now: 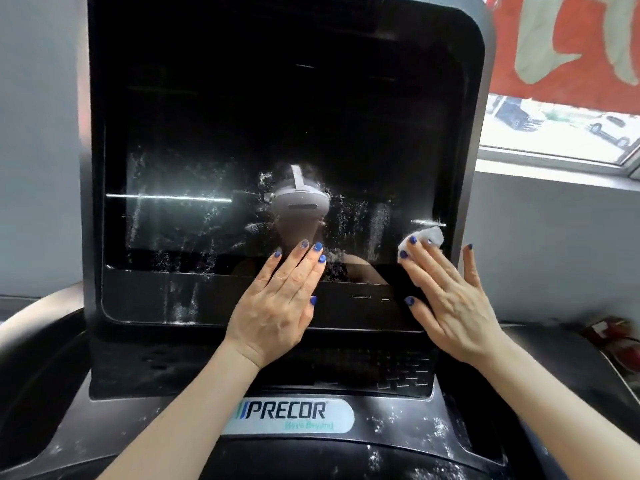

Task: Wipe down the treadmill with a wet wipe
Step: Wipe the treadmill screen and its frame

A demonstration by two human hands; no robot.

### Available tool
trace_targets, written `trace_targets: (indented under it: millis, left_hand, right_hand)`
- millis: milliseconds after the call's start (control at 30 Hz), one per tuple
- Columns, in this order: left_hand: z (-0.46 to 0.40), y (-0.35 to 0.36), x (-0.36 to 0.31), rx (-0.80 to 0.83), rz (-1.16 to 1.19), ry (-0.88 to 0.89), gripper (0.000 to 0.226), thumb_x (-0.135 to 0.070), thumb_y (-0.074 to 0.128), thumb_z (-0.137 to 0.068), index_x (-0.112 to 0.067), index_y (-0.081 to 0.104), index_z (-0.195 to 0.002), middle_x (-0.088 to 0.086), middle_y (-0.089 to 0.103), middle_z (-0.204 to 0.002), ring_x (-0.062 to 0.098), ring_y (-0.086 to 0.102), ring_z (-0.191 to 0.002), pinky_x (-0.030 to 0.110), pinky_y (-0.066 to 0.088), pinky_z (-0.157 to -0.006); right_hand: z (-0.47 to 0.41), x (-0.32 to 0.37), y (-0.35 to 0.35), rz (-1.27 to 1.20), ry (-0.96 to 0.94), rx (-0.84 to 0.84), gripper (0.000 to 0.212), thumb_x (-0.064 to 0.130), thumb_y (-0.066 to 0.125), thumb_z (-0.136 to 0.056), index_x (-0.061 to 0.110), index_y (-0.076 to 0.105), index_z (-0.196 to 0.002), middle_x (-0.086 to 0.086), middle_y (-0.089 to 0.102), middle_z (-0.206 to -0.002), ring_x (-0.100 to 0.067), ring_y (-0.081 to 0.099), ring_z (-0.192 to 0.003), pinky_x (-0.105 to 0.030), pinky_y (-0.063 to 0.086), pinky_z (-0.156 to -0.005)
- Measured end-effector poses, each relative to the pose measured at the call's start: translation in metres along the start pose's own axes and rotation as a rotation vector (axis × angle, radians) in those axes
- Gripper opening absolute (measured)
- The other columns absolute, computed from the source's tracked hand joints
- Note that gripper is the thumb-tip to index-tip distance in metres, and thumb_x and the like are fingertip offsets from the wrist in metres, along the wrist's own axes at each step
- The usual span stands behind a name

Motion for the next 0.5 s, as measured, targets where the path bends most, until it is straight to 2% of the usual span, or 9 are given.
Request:
trace_targets:
  millis: [167,300,400,500]
  left_hand:
    - [0.0,-0.001,-0.001,0.007,-0.006,0.01,0.055,-0.022,0.04,-0.103,-0.004,0.035,-0.155,0.012,0.028,-0.164,0.026,0.023,-0.154,0.047,0.018,-0.126]
    - [0.001,-0.001,0.0,0.01,-0.005,0.008,0.054,-0.022,0.038,-0.104,-0.004,0.035,-0.155,0.013,0.027,-0.164,0.026,0.023,-0.154,0.047,0.021,-0.125]
    - [0.002,0.0,-0.001,0.011,0.005,0.01,0.055,-0.023,0.037,-0.104,-0.004,0.034,-0.155,0.012,0.027,-0.164,0.026,0.023,-0.154,0.048,0.023,-0.124]
    - [0.002,0.0,-0.001,0.005,0.009,0.012,0.055,-0.022,0.038,-0.104,-0.004,0.034,-0.155,0.012,0.027,-0.164,0.026,0.023,-0.153,0.048,0.023,-0.124]
  right_hand:
    - [-0.04,-0.007,-0.014,0.058,-0.001,-0.03,0.056,0.037,0.034,-0.102,0.02,0.036,-0.156,0.001,0.024,-0.165,-0.016,0.02,-0.154,-0.061,-0.001,-0.122]
    - [-0.095,-0.013,-0.029,-0.015,0.097,-0.084,0.063,0.036,0.036,-0.103,0.02,0.017,-0.161,0.003,0.02,-0.166,-0.012,0.014,-0.154,-0.064,0.0,-0.121]
    - [-0.108,-0.006,-0.03,-0.006,0.131,-0.103,0.061,0.042,0.03,-0.105,0.018,0.022,-0.16,0.001,0.018,-0.167,-0.015,0.013,-0.155,-0.062,-0.001,-0.123]
    - [-0.094,0.011,-0.023,0.004,0.074,-0.089,0.059,0.043,0.03,-0.105,0.017,0.029,-0.159,0.0,0.02,-0.167,-0.017,0.013,-0.155,-0.06,0.0,-0.123]
Point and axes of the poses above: each hand's wrist, its own z-axis away from the middle knuckle, its own y-axis out of the palm, x = y × z, the point moved 6 cm from there along -z, towards the middle knuckle
